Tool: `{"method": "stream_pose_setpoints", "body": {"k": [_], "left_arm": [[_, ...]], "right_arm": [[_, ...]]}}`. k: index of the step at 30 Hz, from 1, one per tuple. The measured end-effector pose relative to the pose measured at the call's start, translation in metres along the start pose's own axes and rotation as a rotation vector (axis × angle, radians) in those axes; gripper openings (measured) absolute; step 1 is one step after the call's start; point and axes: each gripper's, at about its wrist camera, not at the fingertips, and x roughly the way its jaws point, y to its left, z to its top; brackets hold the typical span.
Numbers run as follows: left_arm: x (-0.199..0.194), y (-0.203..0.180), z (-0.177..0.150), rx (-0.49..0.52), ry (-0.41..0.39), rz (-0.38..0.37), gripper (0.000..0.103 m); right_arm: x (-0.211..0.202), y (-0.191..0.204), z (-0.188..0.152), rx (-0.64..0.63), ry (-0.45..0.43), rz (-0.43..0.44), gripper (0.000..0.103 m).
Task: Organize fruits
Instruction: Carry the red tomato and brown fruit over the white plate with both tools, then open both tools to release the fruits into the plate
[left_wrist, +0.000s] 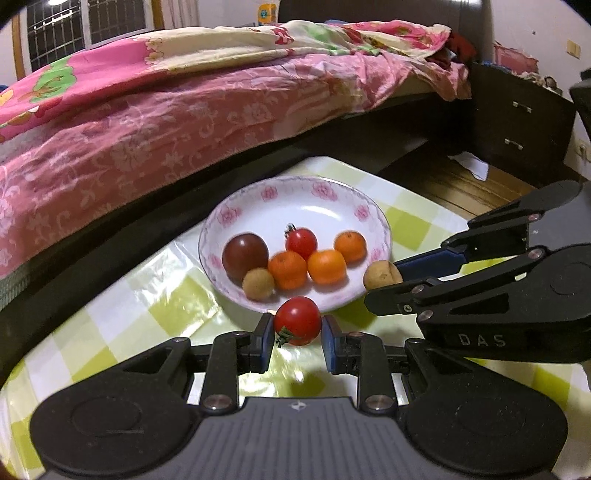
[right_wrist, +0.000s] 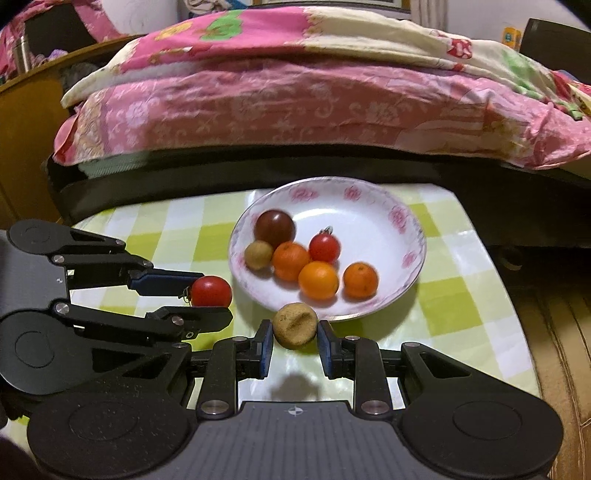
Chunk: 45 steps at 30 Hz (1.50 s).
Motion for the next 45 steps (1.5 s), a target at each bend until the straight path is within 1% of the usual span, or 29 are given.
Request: {"method": "stream_pose_setpoints", "body": {"k": [9, 15, 18, 21, 24, 33, 45], "left_arm": [[0.023, 0.007, 0.031, -0.023, -0.036, 0.042, 0.034], [0.042, 0.013, 0.036, -0.027, -0.021, 0.062, 0.034], [0.048, 0.011, 0.039, -0.011, -0.022, 0.051, 0.034], [0.053, 0.007, 0.04, 0.015, -0.027, 0.058, 0.034], [0.057, 0.009, 0.041, 0.016, -0.033, 0.06, 0.034], [0.065, 0.009, 0.05, 0.027, -0.052, 0.063, 0.035], [0.072, 0.003, 0.05, 0.089, -0.077, 0.094, 0.035]], "right_arm": [[0.014, -0.022, 0.027, 0.071, -0.05, -0.045, 0.024], [0.034, -0.029, 0.039, 0.058, -0.057, -0.06, 0.024], [0.041, -0.031, 0.044, 0.062, -0.068, -0.043, 0.024], [0.045, -0.028, 0.046, 0.046, -0.08, -0.045, 0.024], [0.05, -0.027, 0.048, 0.026, -0.087, -0.064, 0.023], [0.063, -0.046, 0.051, 0.063, -0.079, -0.087, 0.024], [0.074, -0.056, 0.053, 0.105, -0.075, -0.071, 0.025]]}}
